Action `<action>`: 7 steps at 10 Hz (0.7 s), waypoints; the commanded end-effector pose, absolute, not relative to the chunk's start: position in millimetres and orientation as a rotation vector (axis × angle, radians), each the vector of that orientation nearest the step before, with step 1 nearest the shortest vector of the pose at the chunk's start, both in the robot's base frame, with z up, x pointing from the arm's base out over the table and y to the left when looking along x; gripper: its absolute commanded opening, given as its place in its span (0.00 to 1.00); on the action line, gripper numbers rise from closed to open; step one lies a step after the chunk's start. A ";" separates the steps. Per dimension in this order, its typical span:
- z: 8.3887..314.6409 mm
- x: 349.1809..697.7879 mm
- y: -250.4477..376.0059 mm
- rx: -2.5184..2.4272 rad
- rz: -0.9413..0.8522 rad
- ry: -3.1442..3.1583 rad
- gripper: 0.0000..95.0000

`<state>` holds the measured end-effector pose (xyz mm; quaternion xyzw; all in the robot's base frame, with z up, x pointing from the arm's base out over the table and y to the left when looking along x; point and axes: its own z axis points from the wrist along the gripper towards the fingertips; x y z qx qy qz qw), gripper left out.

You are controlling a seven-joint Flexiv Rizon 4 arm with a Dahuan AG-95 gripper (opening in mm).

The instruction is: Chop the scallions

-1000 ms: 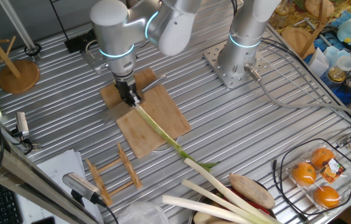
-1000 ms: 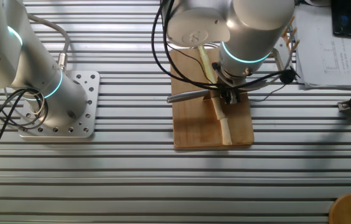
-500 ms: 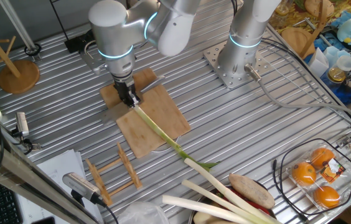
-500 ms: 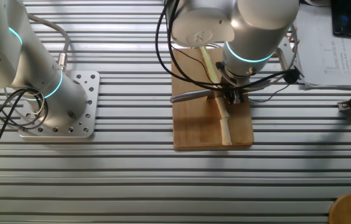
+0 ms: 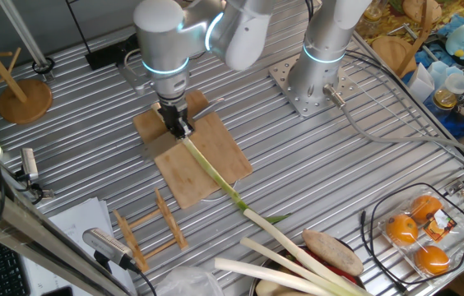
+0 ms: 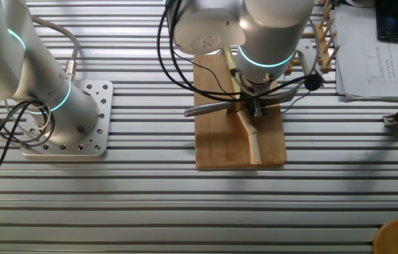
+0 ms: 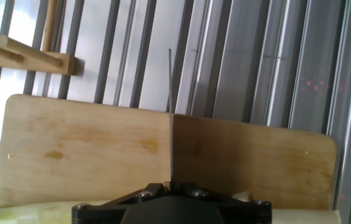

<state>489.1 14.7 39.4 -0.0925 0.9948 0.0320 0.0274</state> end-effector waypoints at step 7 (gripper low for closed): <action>42.3 502.1 13.5 -0.268 0.109 3.074 0.00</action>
